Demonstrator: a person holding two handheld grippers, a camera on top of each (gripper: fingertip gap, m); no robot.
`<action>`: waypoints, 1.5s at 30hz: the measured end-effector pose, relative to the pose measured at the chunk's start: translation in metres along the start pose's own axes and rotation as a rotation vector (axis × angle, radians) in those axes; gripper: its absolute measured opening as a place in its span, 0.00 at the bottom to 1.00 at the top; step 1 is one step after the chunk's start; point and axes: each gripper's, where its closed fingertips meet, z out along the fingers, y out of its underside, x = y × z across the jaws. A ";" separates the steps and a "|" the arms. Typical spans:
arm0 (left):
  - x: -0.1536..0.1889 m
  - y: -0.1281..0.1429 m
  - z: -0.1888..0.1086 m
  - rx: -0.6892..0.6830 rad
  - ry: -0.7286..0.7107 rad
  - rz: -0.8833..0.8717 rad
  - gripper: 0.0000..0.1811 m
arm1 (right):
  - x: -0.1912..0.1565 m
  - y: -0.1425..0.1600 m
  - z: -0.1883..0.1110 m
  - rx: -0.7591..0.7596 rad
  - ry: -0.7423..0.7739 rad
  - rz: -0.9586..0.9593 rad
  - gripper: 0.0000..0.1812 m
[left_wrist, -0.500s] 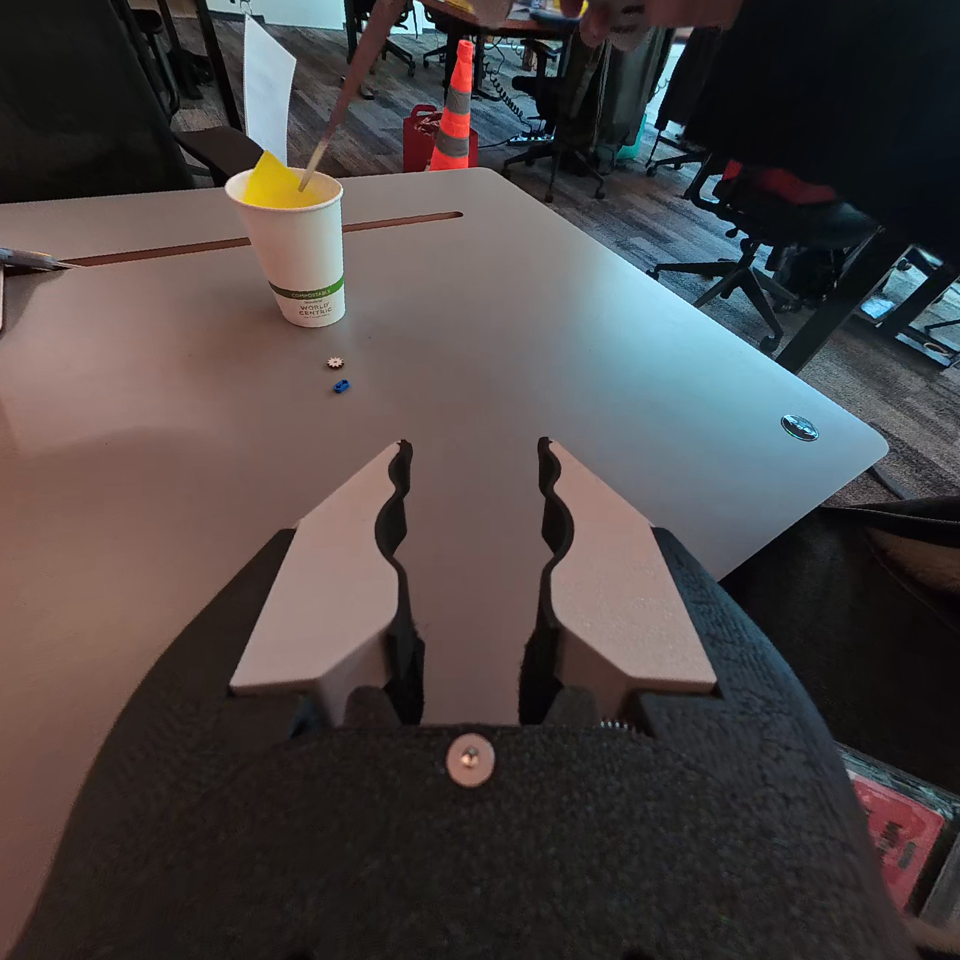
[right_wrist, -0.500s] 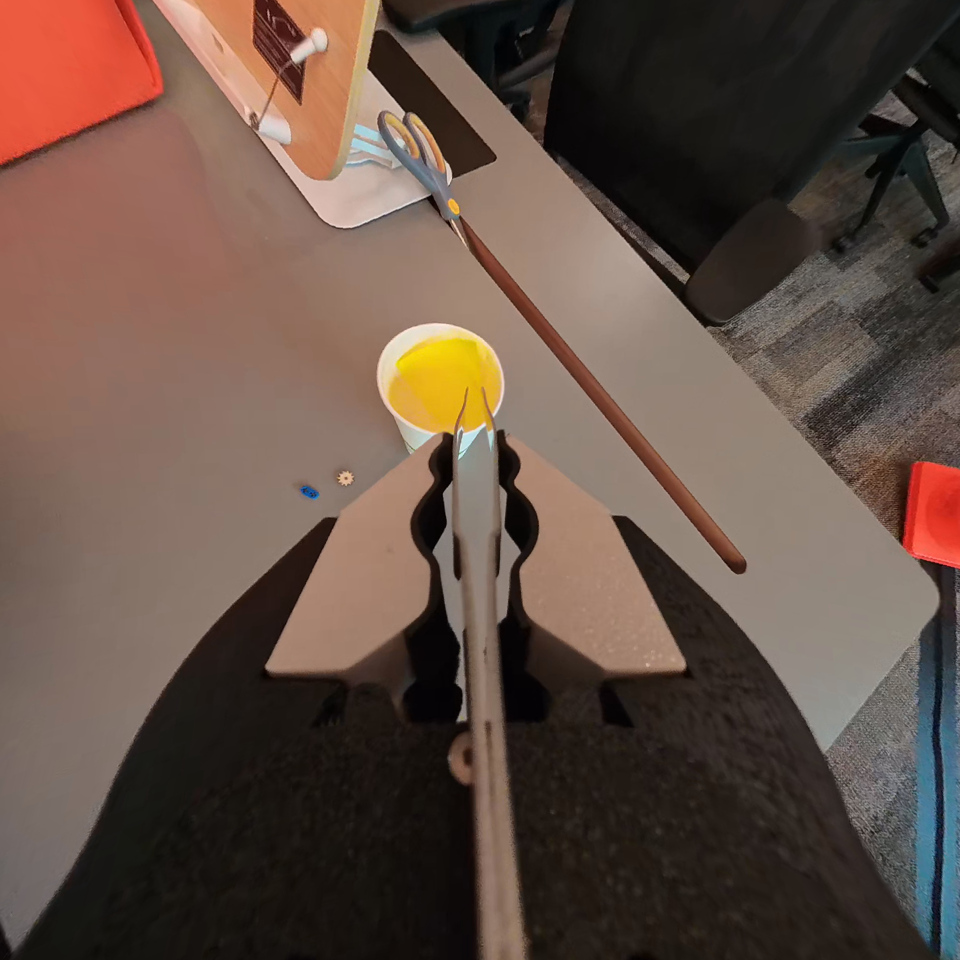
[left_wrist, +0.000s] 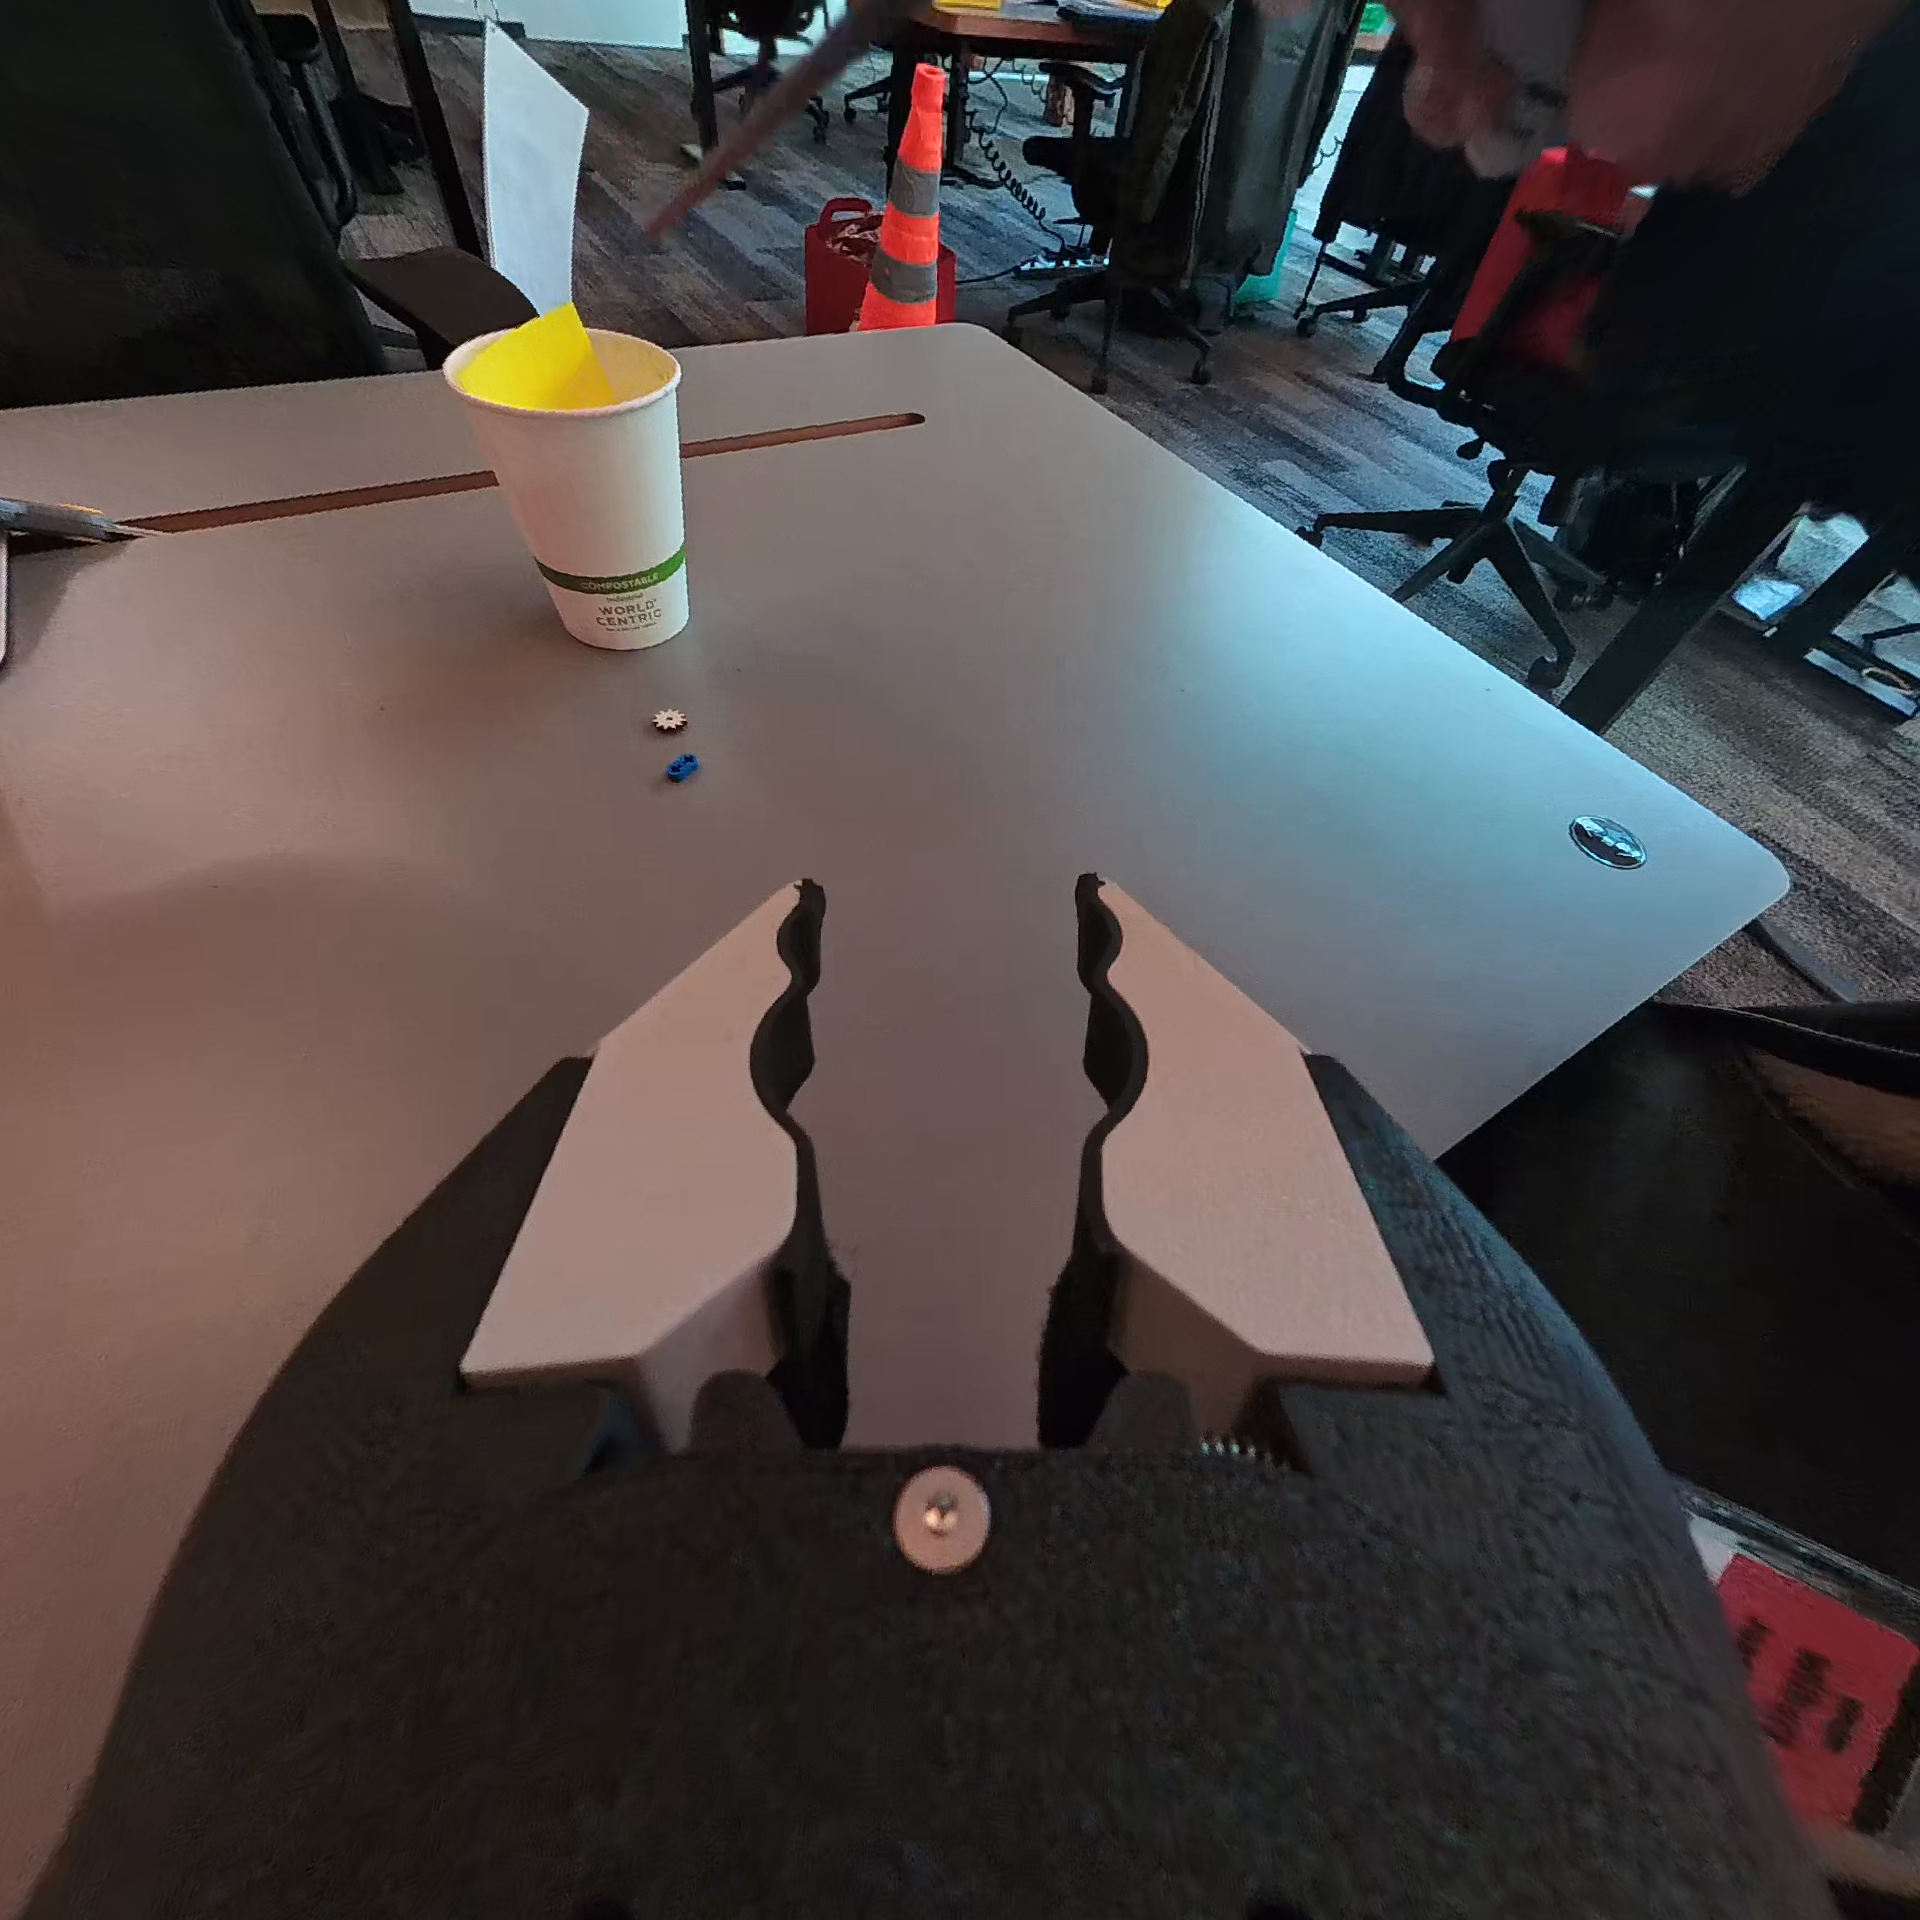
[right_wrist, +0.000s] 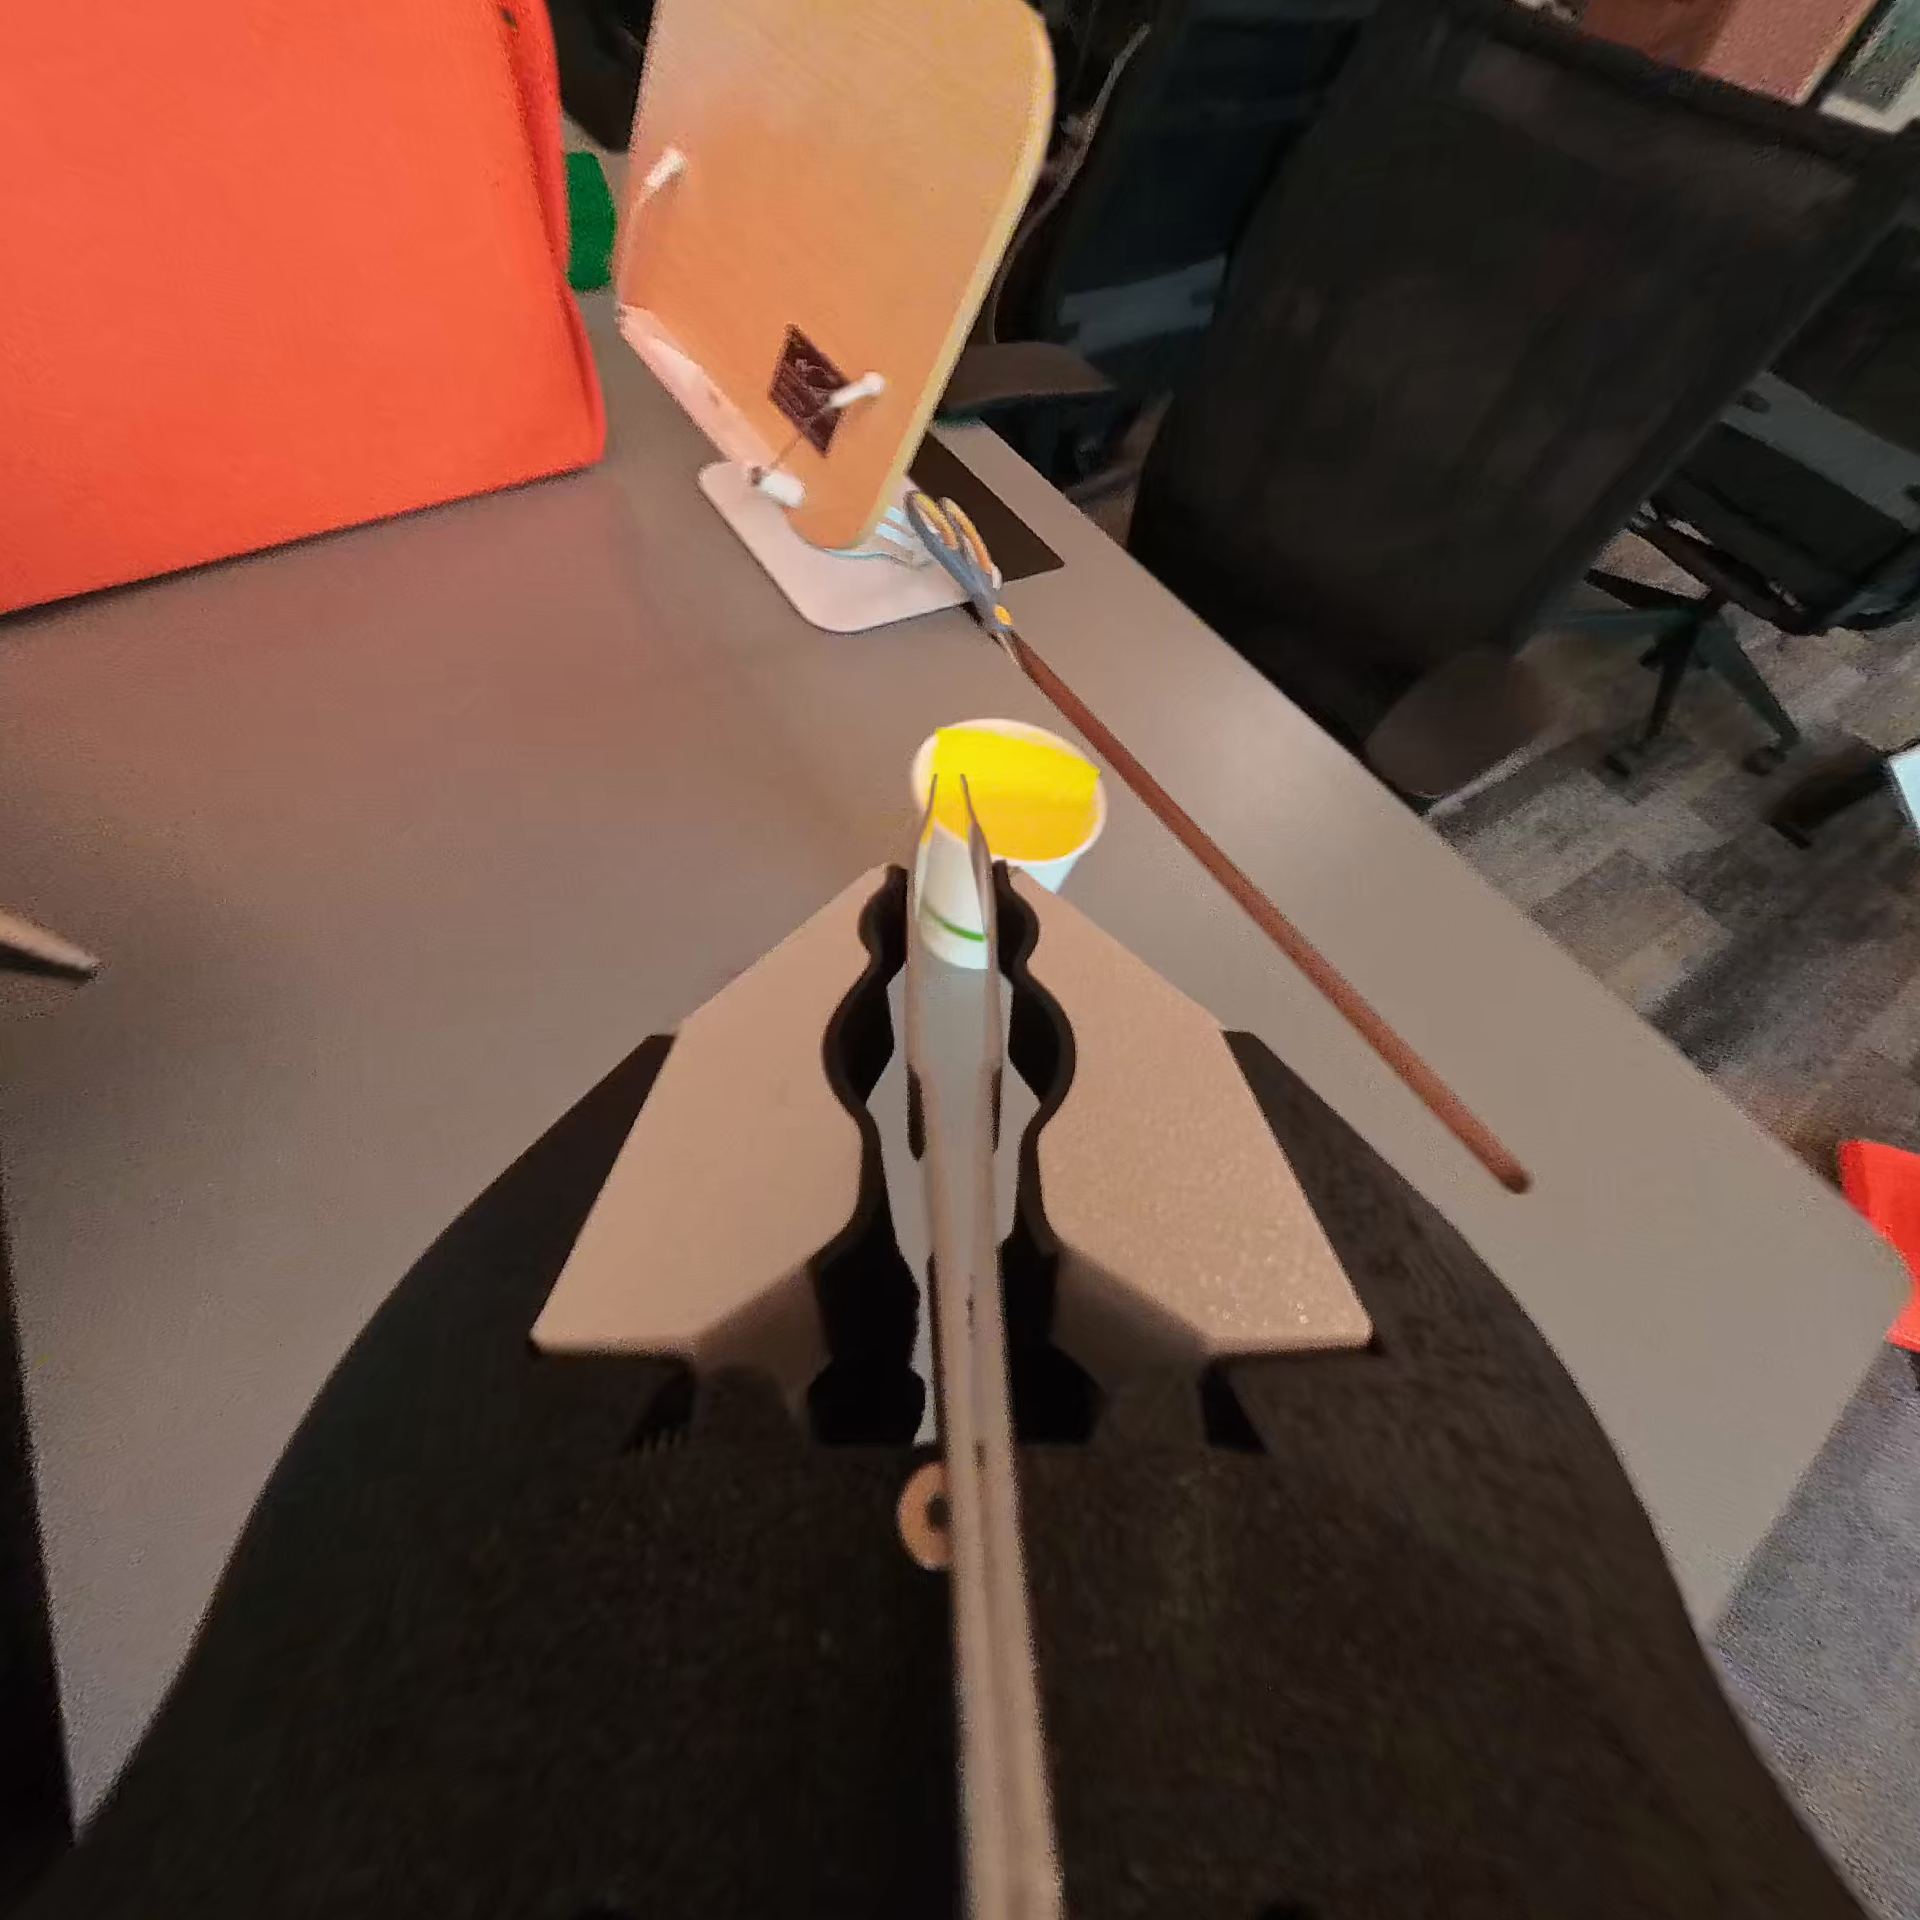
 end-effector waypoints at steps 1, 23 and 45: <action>0.000 0.000 0.000 -0.001 -0.001 0.002 0.27 | -0.007 0.010 -0.003 0.019 -0.011 0.018 0.08; -0.003 0.005 0.003 -0.022 -0.011 0.004 0.27 | -0.061 0.145 0.055 0.016 -0.029 0.097 0.10; -0.004 0.004 0.002 -0.018 0.002 -0.028 0.27 | -0.048 0.085 0.042 0.201 -0.011 0.032 0.07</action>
